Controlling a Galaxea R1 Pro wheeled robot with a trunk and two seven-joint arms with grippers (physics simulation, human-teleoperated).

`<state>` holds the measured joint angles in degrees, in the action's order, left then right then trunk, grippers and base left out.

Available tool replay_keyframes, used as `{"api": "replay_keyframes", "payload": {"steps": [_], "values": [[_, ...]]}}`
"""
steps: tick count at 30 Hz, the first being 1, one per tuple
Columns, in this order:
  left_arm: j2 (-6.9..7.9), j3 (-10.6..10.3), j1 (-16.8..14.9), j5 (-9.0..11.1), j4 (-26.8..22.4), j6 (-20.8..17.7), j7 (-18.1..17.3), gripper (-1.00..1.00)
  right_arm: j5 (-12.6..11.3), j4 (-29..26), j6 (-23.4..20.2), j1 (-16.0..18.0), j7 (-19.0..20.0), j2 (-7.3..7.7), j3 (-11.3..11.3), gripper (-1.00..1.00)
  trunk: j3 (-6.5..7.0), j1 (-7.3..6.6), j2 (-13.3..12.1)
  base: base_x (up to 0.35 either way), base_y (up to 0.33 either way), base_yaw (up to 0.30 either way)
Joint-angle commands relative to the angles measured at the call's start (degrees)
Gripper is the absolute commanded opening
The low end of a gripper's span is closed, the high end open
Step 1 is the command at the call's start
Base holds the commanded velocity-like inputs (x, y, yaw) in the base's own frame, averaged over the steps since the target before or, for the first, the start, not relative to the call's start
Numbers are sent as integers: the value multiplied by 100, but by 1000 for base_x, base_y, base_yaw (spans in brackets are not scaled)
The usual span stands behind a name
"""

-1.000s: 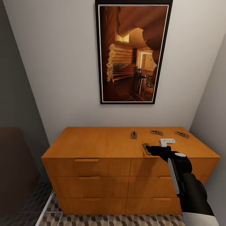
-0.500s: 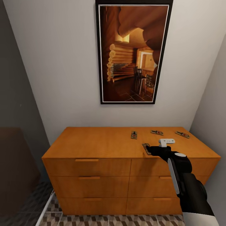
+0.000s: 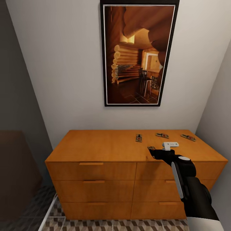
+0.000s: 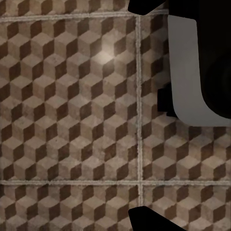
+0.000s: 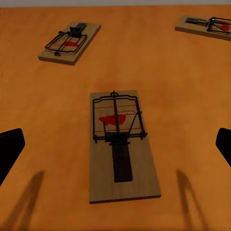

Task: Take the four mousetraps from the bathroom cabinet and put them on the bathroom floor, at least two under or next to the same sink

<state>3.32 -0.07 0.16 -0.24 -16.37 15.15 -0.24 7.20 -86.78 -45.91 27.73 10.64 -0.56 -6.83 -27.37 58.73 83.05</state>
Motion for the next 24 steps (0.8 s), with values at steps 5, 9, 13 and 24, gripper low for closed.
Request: {"api": "replay_keyframes", "payload": {"steps": [5, 9, 13, 24], "values": [[1, -1, 2, -3, -7, 7, -2, 100, 61, -4, -23, 4, 65, -5, -12, 100, -5, 0, 3, 0, 4, 0], [2, -2, 2, -3, -7, 6, -2, 100, 62, 46, -23, 4, 64, -1, -12, 100, -5, 0, 3, 0, 1, 0], [2, -2, 2, -3, -7, 7, -2, 100, 62, 81, -23, 4, 63, 2, -12, 100, -8, 0, 3, 0, 0, 0], [2, -2, 2, -3, -6, 8, -2, 100, 61, 145, -23, 5, 58, 7, -12, 100, -70, 0, 3, 0, 0, 0]]}}
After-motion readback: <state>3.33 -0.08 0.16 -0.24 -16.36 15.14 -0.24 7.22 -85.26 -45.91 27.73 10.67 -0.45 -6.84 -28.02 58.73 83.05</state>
